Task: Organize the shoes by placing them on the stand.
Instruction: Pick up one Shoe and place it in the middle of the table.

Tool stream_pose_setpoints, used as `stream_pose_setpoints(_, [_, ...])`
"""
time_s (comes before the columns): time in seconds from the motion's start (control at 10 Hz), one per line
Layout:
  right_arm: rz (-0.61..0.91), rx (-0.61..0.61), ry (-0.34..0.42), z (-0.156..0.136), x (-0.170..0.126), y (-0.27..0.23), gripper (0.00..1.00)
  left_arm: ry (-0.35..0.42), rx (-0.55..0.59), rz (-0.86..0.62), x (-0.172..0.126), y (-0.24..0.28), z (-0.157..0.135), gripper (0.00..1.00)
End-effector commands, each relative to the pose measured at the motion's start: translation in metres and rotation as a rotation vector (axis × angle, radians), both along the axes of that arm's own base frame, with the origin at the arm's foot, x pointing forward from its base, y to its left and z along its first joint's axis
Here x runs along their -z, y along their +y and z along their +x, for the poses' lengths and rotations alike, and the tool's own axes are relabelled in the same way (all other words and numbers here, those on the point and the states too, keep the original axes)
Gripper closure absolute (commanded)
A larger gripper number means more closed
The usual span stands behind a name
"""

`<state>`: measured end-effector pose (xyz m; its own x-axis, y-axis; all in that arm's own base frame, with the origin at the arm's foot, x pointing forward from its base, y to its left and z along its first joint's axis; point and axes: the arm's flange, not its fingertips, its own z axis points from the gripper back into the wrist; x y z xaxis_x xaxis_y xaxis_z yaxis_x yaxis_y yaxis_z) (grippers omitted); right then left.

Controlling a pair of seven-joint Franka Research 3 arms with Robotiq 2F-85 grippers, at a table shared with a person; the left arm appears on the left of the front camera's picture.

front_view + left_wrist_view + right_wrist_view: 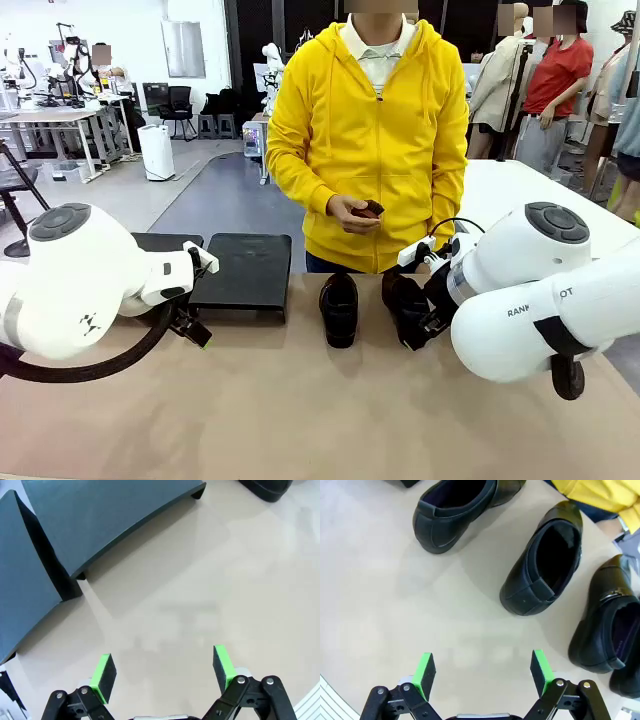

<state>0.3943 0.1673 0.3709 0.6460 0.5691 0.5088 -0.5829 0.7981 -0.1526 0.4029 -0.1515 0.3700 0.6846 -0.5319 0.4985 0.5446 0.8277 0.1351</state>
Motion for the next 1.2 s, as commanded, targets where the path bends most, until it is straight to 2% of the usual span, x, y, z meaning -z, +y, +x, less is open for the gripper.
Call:
stream_pose_setpoints(0.0, [0.0,0.0,0.0,0.0,0.0,0.0,0.0,0.0,0.0,0.0,-0.0002,0.0,-0.0001,0.0])
stream_pose_setpoints(1.1, [0.0,0.0,0.0,0.0,0.0,0.0,0.0,0.0,0.0,0.0,-0.0002,0.0,-0.0001,0.0])
